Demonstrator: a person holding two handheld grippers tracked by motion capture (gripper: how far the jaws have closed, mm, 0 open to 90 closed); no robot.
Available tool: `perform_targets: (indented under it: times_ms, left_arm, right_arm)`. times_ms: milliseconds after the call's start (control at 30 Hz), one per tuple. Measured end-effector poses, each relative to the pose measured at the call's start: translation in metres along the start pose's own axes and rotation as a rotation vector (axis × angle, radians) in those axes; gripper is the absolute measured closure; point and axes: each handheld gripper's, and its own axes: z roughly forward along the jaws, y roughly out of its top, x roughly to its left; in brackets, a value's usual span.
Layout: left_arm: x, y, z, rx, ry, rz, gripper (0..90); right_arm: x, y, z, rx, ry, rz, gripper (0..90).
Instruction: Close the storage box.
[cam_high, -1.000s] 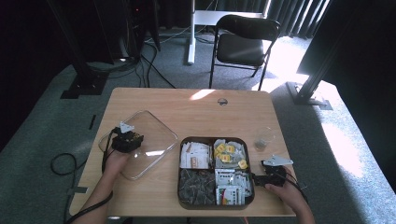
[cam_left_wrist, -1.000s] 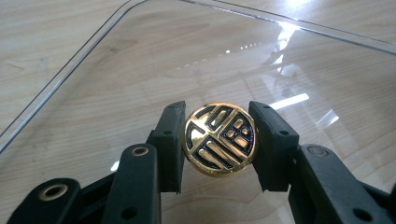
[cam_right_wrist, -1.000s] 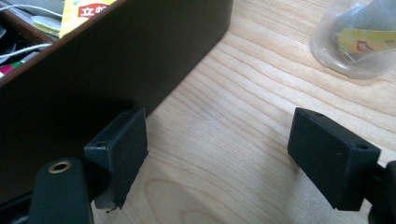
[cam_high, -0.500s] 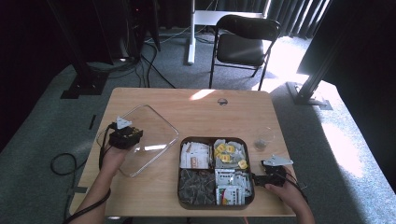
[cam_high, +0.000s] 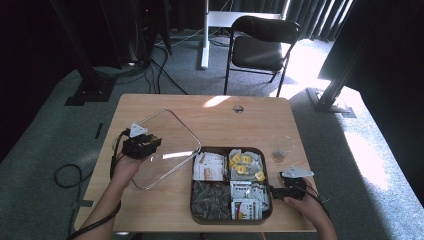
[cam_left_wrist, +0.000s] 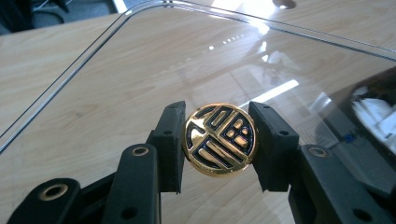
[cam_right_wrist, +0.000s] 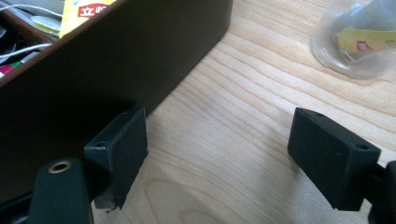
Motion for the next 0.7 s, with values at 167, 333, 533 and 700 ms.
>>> perform_targets:
  times_ms: [167, 333, 533, 700]
  left_arm:
    - [-0.014, 0.008, -0.002, 0.004, -0.037, 0.044, 59.1]
    - [-0.029, 0.015, -0.006, -0.009, -0.076, 0.077, 59.0]
    - [-0.047, 0.02, -0.009, -0.004, -0.117, 0.124, 59.0]
    - [-0.057, 0.022, -0.01, -0.005, -0.142, 0.148, 59.0]
  right_arm:
    - [0.0, 0.0, 0.0, 0.0, 0.0, 0.0, 19.1]
    - [0.0, 0.0, 0.0, 0.0, 0.0, 0.001, 19.1]
    - [0.0, 0.0, 0.0, 0.0, 0.0, 0.001, 19.1]
    - [0.0, 0.0, 0.0, -0.001, 0.0, 0.0, 19.1]
